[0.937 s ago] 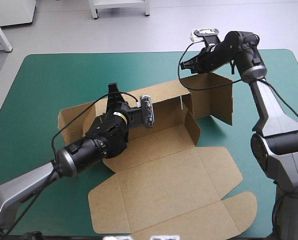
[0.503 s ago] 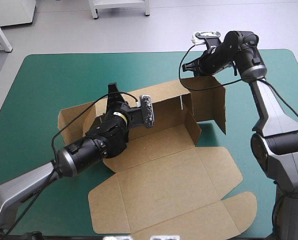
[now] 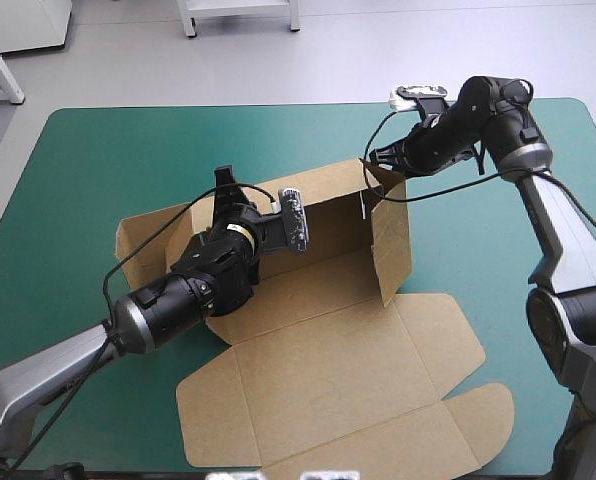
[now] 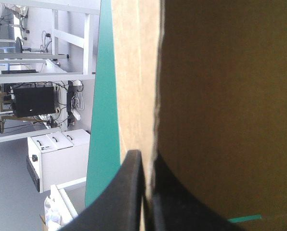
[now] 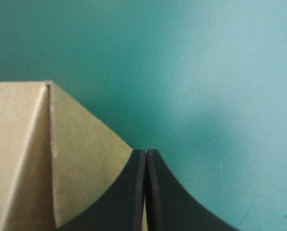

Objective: Fold the box

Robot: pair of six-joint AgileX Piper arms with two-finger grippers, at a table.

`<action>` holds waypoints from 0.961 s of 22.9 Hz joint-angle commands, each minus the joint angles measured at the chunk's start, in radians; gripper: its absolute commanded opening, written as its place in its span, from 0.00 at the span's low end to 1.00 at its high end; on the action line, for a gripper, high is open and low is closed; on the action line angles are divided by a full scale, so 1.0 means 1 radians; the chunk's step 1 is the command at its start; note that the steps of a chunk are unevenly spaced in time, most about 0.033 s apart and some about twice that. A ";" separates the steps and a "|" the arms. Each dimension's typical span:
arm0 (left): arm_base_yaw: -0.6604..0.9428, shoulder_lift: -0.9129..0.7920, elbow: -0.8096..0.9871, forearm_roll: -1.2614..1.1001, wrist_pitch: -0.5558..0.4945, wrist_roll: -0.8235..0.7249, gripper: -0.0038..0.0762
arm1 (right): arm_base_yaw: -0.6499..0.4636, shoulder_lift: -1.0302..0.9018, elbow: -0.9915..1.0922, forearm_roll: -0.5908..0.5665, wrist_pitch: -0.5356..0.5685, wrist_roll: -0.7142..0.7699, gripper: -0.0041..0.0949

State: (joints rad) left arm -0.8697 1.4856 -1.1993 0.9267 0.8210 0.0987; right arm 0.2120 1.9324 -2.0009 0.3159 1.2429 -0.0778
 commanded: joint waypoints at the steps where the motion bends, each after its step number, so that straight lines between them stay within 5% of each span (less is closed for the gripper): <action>1: -0.009 -0.032 -0.014 -0.024 -0.032 -0.030 0.04 | -0.003 -0.116 0.033 0.054 0.002 -0.057 0.02; 10: -0.007 -0.032 -0.014 -0.017 -0.046 -0.053 0.04 | -0.003 -0.337 0.446 0.107 -0.386 -0.246 0.02; 15: -0.007 -0.032 -0.014 0.082 -0.079 -0.167 0.04 | -0.003 -0.466 0.735 0.334 -0.648 -0.595 0.02; 19: -0.007 -0.032 -0.014 0.084 -0.075 -0.169 0.04 | -0.003 -0.498 0.792 0.505 -0.654 -0.862 0.02; 22: -0.007 -0.032 -0.014 0.084 -0.064 -0.169 0.04 | -0.003 -0.506 0.796 0.499 -0.642 -0.880 0.02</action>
State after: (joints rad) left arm -0.8697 1.4856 -1.1898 0.9915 0.7853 -0.0456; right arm 0.2120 1.4772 -1.1826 0.7591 0.6222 -0.9080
